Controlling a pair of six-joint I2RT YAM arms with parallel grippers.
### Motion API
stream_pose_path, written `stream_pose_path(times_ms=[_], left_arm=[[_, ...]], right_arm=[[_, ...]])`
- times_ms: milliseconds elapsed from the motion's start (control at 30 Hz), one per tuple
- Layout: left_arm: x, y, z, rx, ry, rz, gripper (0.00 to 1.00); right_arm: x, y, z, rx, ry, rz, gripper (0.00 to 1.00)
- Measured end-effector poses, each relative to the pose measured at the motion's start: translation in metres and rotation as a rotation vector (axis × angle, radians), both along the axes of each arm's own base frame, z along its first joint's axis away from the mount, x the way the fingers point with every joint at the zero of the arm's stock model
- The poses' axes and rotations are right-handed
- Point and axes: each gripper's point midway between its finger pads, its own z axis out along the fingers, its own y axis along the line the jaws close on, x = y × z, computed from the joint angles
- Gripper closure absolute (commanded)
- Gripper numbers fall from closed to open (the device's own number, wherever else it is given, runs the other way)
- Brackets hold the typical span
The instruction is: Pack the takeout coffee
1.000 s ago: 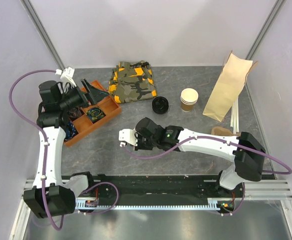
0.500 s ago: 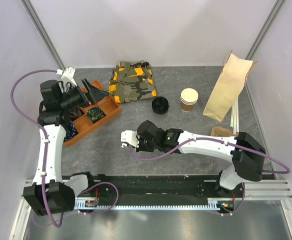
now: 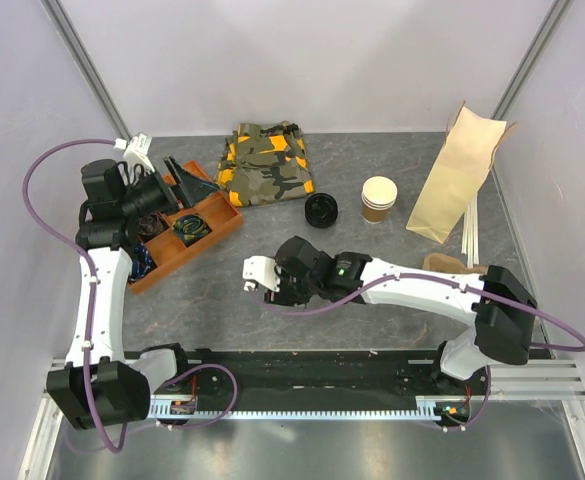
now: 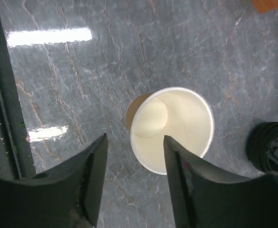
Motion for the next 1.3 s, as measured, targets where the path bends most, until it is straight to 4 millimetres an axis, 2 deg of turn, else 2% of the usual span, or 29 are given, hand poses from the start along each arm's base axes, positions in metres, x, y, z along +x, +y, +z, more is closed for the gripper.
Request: stream_pose_path(times_ms=[33,67,133,200,267,333,400,467,533,567,667,833,967,1133,1300], left_arm=[[0.0,0.0,0.0,0.0,0.002,0.0,0.0],[0.001,0.0,-0.001,-0.001,0.003,0.0,0.0],[0.001,0.0,-0.002,-0.002,0.008,-0.001,0.0],[0.002,0.0,-0.004,-0.004,0.016,-0.004,0.0],[0.003,0.0,-0.006,-0.006,0.021,-0.006,0.0],[0.005,0.0,-0.007,-0.007,0.026,-0.007,0.0],[0.006,0.0,-0.007,-0.008,0.028,-0.007,0.0],[0.009,0.001,-0.008,-0.009,0.029,-0.007,0.01],[0.01,0.001,-0.009,-0.012,0.035,-0.006,0.01],[0.011,0.001,-0.01,-0.013,0.036,-0.006,0.02],[0.013,0.001,-0.013,-0.016,0.046,-0.006,0.02],[0.015,0.0,-0.014,-0.028,0.056,-0.01,0.04],[0.015,-0.002,-0.013,-0.038,0.057,-0.021,0.04],[0.017,-0.002,-0.012,-0.041,0.054,-0.025,0.05],[0.021,-0.002,-0.016,-0.051,0.07,-0.027,0.06]], right_arm=[[0.002,-0.001,0.005,-0.004,0.006,-0.006,0.31],[0.003,0.001,0.015,0.0,0.015,-0.006,0.29],[0.008,0.008,0.042,0.036,0.026,-0.01,0.19],[0.02,0.017,0.087,0.118,0.027,-0.012,0.13],[0.034,0.019,0.122,0.195,0.026,-0.027,0.05],[0.056,0.009,0.153,0.265,0.034,-0.068,0.03],[0.085,-0.011,0.169,0.292,0.036,-0.14,0.02],[0.127,-0.039,0.176,0.304,0.038,-0.254,0.05],[0.166,-0.065,0.17,0.291,0.055,-0.369,0.14],[0.185,-0.078,0.159,0.273,0.071,-0.432,0.17],[0.21,-0.099,0.119,0.195,0.135,-0.534,0.31],[0.221,-0.108,0.058,0.066,0.219,-0.605,0.41],[0.229,-0.113,0.024,0.006,0.257,-0.645,0.46],[0.239,-0.121,0.0,-0.028,0.276,-0.699,0.47],[0.247,-0.124,-0.009,-0.037,0.263,-0.731,0.47]])
